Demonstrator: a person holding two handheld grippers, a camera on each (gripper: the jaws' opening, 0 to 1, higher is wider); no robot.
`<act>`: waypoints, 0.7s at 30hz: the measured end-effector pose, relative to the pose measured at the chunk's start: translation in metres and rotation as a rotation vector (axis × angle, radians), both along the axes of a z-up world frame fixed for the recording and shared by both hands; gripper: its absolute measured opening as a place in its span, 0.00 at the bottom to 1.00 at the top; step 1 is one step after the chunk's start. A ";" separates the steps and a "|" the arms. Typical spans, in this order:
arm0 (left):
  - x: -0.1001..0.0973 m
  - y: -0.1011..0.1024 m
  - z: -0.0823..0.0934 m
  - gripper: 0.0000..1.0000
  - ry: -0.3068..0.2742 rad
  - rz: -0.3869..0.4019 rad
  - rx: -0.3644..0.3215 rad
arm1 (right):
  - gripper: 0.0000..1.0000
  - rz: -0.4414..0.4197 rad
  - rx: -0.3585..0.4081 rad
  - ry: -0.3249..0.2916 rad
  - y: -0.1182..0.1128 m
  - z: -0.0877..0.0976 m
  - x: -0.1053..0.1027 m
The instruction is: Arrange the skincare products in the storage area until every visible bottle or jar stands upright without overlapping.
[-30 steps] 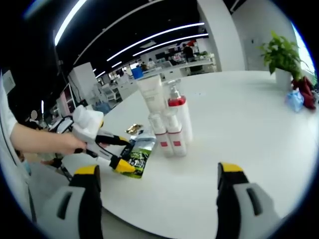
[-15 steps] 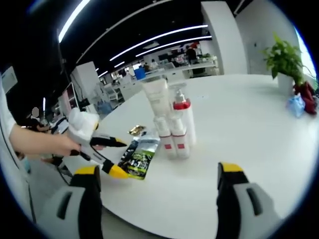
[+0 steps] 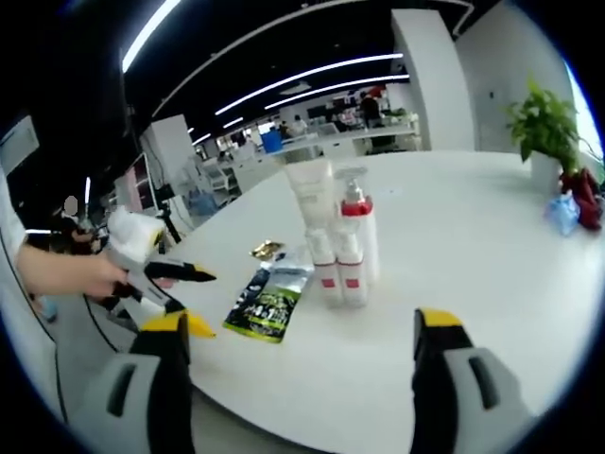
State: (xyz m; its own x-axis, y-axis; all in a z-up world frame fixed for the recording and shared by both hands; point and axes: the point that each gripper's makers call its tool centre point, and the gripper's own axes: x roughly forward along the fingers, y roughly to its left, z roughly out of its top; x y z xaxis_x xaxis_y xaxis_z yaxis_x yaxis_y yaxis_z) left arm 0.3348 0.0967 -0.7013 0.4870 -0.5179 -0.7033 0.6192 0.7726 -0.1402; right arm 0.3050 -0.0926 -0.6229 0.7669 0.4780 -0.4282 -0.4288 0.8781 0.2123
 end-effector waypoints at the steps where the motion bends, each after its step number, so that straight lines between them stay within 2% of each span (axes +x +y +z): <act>1: -0.002 0.003 0.002 0.95 0.000 0.009 -0.005 | 0.99 0.000 0.000 -0.001 0.000 0.000 -0.001; 6: -0.016 0.016 0.011 0.97 -0.005 0.052 -0.027 | 0.99 -0.006 -0.011 -0.010 0.000 0.002 -0.002; 14: -0.032 0.040 0.014 0.97 -0.007 0.103 -0.031 | 0.99 -0.017 -0.030 -0.029 -0.002 0.006 -0.004; 21: -0.044 0.052 0.029 0.97 -0.039 0.173 -0.076 | 0.99 -0.041 -0.037 -0.043 -0.006 0.009 -0.006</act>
